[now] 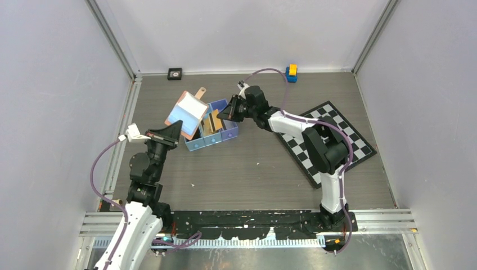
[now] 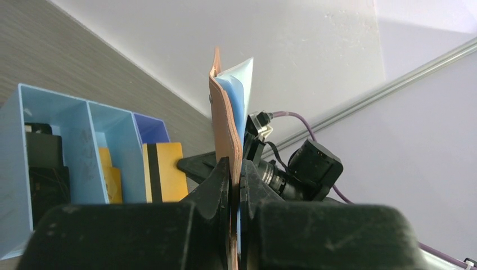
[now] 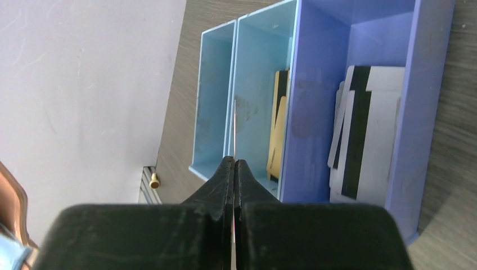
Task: Take the credit cards out of the card holder
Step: Place the credit card in the storage box.
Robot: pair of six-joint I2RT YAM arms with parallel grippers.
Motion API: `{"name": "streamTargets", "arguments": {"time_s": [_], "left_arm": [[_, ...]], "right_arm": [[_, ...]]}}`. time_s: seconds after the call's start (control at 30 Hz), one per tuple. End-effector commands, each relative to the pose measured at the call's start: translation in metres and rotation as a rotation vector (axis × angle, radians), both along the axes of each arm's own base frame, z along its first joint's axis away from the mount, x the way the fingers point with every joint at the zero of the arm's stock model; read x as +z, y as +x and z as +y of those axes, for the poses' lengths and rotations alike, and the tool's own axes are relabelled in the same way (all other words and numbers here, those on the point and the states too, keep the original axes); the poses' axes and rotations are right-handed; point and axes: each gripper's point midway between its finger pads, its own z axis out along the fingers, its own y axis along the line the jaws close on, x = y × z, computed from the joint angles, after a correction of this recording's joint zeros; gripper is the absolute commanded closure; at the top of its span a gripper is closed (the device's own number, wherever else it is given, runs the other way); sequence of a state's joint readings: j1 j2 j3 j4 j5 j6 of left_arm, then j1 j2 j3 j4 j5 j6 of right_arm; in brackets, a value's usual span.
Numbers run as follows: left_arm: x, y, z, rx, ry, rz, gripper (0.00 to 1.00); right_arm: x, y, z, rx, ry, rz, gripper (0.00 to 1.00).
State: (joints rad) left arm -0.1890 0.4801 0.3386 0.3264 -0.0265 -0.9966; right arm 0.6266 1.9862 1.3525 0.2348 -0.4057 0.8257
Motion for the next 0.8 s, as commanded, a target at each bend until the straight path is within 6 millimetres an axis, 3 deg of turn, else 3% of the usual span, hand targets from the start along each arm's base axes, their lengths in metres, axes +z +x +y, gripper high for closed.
{"name": "streamTargets", "arguments": {"time_s": [0.0, 0.2, 0.33, 0.4, 0.43, 0.5, 0.63, 0.77], "left_arm": [[0.002, 0.004, 0.004, 0.023, -0.053, -0.016, 1.0], [0.004, 0.002, 0.004, 0.017, -0.051, -0.011, 1.0], [0.002, 0.002, 0.003, 0.013, -0.056, -0.003, 1.0], [0.001, 0.004, 0.0, 0.001, -0.053, 0.006, 1.0], [0.0, 0.005, -0.001, -0.004, -0.05, 0.012, 1.0], [0.0, 0.006, -0.005, -0.026, -0.049, 0.017, 1.0], [0.001, 0.006, -0.02, -0.111, -0.058, 0.009, 1.0], [0.009, 0.005, -0.039, -0.218, -0.057, -0.027, 1.0]], "right_arm": [[0.002, 0.012, 0.022, 0.011, -0.037, -0.047, 0.99], [-0.022, 0.016, 0.044, 0.037, -0.084, -0.045, 1.0], [-0.026, 0.015, 0.057, 0.062, -0.089, -0.043, 0.99], [-0.022, 0.016, 0.056, 0.049, -0.089, -0.048, 0.84], [-0.018, 0.018, 0.052, 0.033, -0.098, -0.063, 0.75], [-0.003, 0.015, 0.042, 0.012, -0.112, -0.101, 0.66], [0.026, -0.003, 0.019, 0.011, -0.125, -0.152, 0.62], [0.04, -0.028, -0.013, -0.011, -0.12, -0.187, 0.56]]}}
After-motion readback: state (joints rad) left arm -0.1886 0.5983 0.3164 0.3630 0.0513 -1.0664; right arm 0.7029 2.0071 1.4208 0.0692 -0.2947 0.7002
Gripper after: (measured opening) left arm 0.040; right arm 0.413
